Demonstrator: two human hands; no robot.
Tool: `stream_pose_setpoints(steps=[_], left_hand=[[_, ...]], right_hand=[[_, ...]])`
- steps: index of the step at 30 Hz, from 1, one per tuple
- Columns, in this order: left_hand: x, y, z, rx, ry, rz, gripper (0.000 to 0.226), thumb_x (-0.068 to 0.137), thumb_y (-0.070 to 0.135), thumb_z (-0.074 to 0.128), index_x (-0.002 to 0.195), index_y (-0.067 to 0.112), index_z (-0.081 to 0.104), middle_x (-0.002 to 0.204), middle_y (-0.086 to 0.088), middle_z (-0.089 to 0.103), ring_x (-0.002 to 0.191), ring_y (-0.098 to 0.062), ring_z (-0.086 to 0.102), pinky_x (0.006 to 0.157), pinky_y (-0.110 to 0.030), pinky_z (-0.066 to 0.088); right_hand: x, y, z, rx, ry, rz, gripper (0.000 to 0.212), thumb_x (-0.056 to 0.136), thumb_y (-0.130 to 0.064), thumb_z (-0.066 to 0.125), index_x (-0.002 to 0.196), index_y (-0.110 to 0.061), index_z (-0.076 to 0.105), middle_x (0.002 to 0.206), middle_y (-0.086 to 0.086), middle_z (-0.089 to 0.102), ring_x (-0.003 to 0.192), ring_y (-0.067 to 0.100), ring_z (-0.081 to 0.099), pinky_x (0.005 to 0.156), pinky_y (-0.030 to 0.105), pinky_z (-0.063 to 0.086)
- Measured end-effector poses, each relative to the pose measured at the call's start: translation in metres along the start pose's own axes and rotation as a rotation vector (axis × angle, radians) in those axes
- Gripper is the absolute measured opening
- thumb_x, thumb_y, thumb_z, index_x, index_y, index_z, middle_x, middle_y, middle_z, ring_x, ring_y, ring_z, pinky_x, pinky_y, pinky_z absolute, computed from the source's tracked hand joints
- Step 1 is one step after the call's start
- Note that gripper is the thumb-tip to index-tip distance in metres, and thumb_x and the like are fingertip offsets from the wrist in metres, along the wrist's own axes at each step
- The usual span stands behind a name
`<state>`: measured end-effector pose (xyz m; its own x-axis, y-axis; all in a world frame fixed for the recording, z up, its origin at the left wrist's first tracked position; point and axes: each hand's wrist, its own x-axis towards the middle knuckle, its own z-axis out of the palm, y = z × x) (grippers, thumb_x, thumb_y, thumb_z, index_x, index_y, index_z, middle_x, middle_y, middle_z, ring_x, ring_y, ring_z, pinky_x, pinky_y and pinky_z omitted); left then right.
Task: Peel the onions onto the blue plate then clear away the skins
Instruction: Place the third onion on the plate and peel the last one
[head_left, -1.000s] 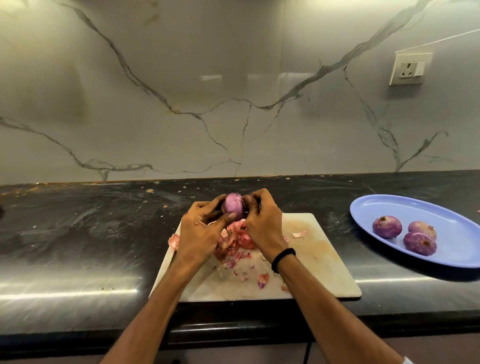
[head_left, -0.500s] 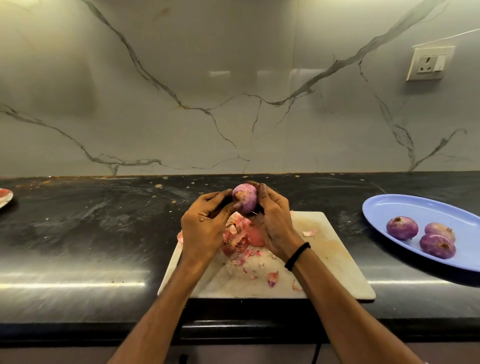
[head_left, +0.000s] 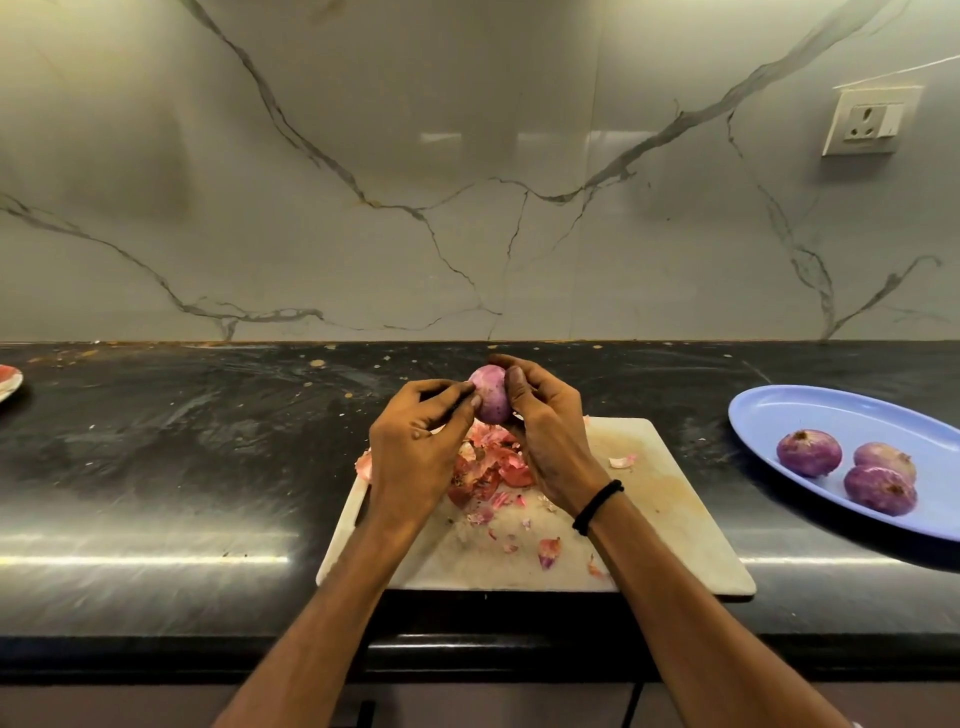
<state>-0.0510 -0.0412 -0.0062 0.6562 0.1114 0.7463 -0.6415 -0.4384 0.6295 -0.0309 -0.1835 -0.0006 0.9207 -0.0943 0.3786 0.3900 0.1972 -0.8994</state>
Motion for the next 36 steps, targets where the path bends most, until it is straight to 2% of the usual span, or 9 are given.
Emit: stream_pose_setpoints(steps=[4, 6, 9, 13, 17, 22, 25, 31, 36], left_hand=[[0.003, -0.002, -0.003, -0.194, -0.044, -0.193, 0.025, 0.084, 0.016, 0.078, 0.108, 0.015, 0.077, 0.104, 0.002, 0.075, 0.097, -0.005, 0.07, 0.088, -0.025, 0.057], [0.003, -0.002, -0.004, -0.254, -0.054, -0.251, 0.024, 0.083, 0.014, 0.079, 0.107, 0.015, 0.077, 0.102, 0.002, 0.076, 0.097, -0.008, 0.071, 0.088, -0.028, 0.058], [0.005, -0.002, -0.006, -0.268, -0.049, -0.28, 0.023, 0.082, 0.015, 0.079, 0.104, 0.018, 0.078, 0.101, 0.003, 0.076, 0.096, -0.007, 0.071, 0.087, -0.028, 0.058], [0.006, -0.002, -0.007, -0.214, -0.068, -0.268, 0.022, 0.081, 0.017, 0.079, 0.102, 0.018, 0.078, 0.102, 0.003, 0.074, 0.095, -0.002, 0.069, 0.085, -0.021, 0.057], [0.006, -0.001, -0.008, -0.159, -0.105, -0.227, 0.021, 0.081, 0.013, 0.079, 0.101, 0.015, 0.078, 0.1, 0.001, 0.072, 0.09, 0.002, 0.068, 0.076, -0.01, 0.052], [0.005, -0.003, -0.006, -0.087, -0.11, -0.198, 0.021, 0.079, 0.016, 0.082, 0.098, 0.022, 0.077, 0.09, 0.007, 0.074, 0.081, 0.0, 0.07, 0.077, -0.018, 0.057], [0.005, -0.002, -0.007, -0.081, -0.093, -0.191, 0.021, 0.078, 0.016, 0.082, 0.097, 0.024, 0.076, 0.087, 0.007, 0.074, 0.078, 0.001, 0.07, 0.074, -0.017, 0.057], [0.007, 0.001, -0.003, 0.016, -0.061, -0.147, 0.021, 0.077, 0.019, 0.083, 0.097, 0.017, 0.079, 0.084, 0.009, 0.072, 0.077, 0.004, 0.068, 0.069, -0.012, 0.055], [0.007, 0.001, -0.002, 0.055, -0.101, -0.107, 0.021, 0.075, 0.02, 0.084, 0.096, 0.017, 0.079, 0.083, 0.01, 0.071, 0.072, 0.004, 0.067, 0.067, -0.01, 0.054]], right_hand=[[0.001, 0.002, -0.001, -0.024, 0.01, -0.002, 0.027, 0.102, -0.016, 0.05, 0.12, -0.004, 0.065, 0.117, 0.014, 0.068, 0.109, 0.029, 0.066, 0.094, 0.049, 0.055], [0.0, 0.001, 0.0, -0.019, 0.0, 0.007, 0.027, 0.1, -0.02, 0.053, 0.119, -0.007, 0.066, 0.117, 0.014, 0.068, 0.109, 0.028, 0.067, 0.094, 0.047, 0.056], [-0.002, -0.001, 0.001, 0.017, -0.046, 0.056, 0.04, 0.089, -0.032, 0.059, 0.121, -0.009, 0.065, 0.119, 0.014, 0.067, 0.109, 0.027, 0.067, 0.092, 0.043, 0.057], [-0.003, -0.003, -0.001, 0.001, -0.084, 0.086, 0.041, 0.087, -0.035, 0.058, 0.12, -0.012, 0.066, 0.119, 0.011, 0.067, 0.108, 0.026, 0.067, 0.09, 0.039, 0.058], [-0.001, 0.0, -0.005, -0.056, -0.061, 0.074, 0.033, 0.095, -0.028, 0.057, 0.121, -0.01, 0.067, 0.119, 0.012, 0.067, 0.108, 0.026, 0.067, 0.092, 0.042, 0.057], [0.001, 0.001, -0.009, -0.179, -0.032, 0.02, 0.026, 0.099, -0.02, 0.057, 0.122, -0.013, 0.069, 0.117, 0.006, 0.07, 0.106, 0.02, 0.068, 0.093, 0.042, 0.057], [0.0, 0.0, -0.008, -0.197, -0.032, 0.01, 0.025, 0.1, -0.019, 0.057, 0.12, -0.014, 0.069, 0.117, 0.006, 0.07, 0.107, 0.02, 0.068, 0.092, 0.043, 0.057], [-0.002, -0.002, -0.006, -0.267, -0.026, -0.03, 0.028, 0.098, -0.018, 0.057, 0.124, -0.011, 0.067, 0.121, 0.006, 0.067, 0.111, 0.019, 0.065, 0.095, 0.041, 0.056], [-0.005, -0.006, -0.007, -0.259, -0.035, -0.035, 0.023, 0.099, -0.014, 0.056, 0.118, -0.02, 0.068, 0.12, 0.001, 0.067, 0.111, 0.016, 0.065, 0.095, 0.037, 0.056]])
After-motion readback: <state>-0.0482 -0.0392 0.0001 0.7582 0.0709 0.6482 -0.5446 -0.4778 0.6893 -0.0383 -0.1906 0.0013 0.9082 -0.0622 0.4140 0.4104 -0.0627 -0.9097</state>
